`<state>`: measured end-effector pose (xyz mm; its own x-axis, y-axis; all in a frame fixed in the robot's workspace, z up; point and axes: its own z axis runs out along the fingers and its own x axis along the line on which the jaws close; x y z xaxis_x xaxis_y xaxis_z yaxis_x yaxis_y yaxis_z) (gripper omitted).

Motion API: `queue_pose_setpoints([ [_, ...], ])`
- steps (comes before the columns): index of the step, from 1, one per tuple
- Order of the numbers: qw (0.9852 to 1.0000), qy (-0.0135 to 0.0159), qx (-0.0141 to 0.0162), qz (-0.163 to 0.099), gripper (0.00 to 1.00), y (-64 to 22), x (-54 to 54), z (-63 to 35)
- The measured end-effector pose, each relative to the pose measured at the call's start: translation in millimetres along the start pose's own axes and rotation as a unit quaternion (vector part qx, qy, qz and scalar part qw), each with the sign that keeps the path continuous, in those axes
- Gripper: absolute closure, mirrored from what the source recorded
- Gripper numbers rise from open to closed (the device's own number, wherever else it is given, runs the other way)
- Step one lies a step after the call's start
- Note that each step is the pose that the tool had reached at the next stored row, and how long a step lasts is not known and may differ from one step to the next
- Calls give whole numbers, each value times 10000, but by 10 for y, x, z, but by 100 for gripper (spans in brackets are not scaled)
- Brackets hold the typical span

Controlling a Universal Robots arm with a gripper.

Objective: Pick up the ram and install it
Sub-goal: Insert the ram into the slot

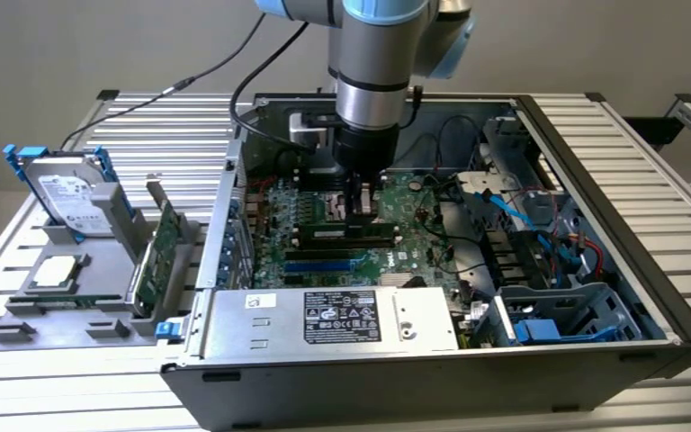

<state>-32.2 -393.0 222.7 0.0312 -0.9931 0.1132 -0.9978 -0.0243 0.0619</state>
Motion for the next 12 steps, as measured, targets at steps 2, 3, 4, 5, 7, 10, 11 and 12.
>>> queue_pose_setpoints([
  [2,10000,0,2,-14,86,1,-1,3],
  [3,10000,0,3,-19,86,1,-1,4],
  [4,10000,0,3,-22,86,1,-1,4],
  [5,10000,0,3,-25,86,1,-1,4],
  [7,10000,0,5,-27,86,1,-1,5],
  [10,10000,0,6,-27,86,1,-2,10],
  [11,10000,-1,7,-27,86,0,-2,13],
  [12,10000,-1,7,-27,86,0,-3,17],
])
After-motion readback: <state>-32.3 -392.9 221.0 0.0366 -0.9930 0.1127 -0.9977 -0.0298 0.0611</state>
